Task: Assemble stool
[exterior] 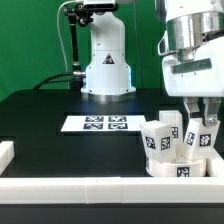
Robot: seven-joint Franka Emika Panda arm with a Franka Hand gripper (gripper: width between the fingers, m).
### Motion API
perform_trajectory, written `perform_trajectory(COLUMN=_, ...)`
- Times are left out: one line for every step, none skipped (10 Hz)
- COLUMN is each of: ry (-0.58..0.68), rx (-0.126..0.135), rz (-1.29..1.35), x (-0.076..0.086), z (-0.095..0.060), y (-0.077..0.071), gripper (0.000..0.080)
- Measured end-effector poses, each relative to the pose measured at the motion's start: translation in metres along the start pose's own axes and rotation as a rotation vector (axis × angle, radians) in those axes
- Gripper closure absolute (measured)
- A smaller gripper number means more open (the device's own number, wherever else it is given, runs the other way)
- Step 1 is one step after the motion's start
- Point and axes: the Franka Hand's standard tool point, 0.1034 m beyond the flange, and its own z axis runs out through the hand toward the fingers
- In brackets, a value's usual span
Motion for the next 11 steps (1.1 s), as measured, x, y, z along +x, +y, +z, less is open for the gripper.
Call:
perform_trajectory(ry=-0.012, rx=0.018, rz=0.097, x=-0.0002, z=-0.0005, y=-0.0009, gripper=0.0456)
perform_trajectory(ry=-0.025, rx=0.035, rz=0.169, x=0.0002, z=-0.0008, y=-0.0011, gripper=0.0456)
perform_trajectory(ry=-0.029, rx=0.034, rz=0.216, x=-0.0018, z=-0.0008, y=-0.0012, gripper=0.0456)
perform_trajectory(ry=-0.033, rx=0.034, rz=0.272, x=-0.0022, z=-0.0006, y=-0.0008, gripper=0.0456)
perform_trajectory(ry=-0.038, rx=0.033, rz=0.339, x=-0.0025, z=-0.0003, y=-0.0003, gripper=0.0456)
perform_trajectory(ry=-0.039, rx=0.032, rz=0.384, x=-0.0028, z=-0.0002, y=-0.0002, gripper=0.0456)
perform_trajectory(ry=-0.039, rx=0.032, rz=0.408, x=-0.0027, z=-0.0002, y=-0.0002, gripper=0.0456)
perform_trajectory(ry=-0.043, rx=0.031, rz=0.471, x=-0.0027, z=0.0000, y=0.0001, gripper=0.0456)
perform_trajectory(ry=-0.048, rx=0.034, rz=0.531, x=-0.0022, z=0.0005, y=0.0008, gripper=0.0456)
perform_trajectory(ry=-0.063, rx=0.051, rz=0.701, x=0.0007, z=0.0007, y=0.0031, gripper=0.0456)
perform_trajectory(ry=-0.071, rx=0.062, rz=0.782, x=0.0012, z=0.0009, y=0.0047, gripper=0.0456)
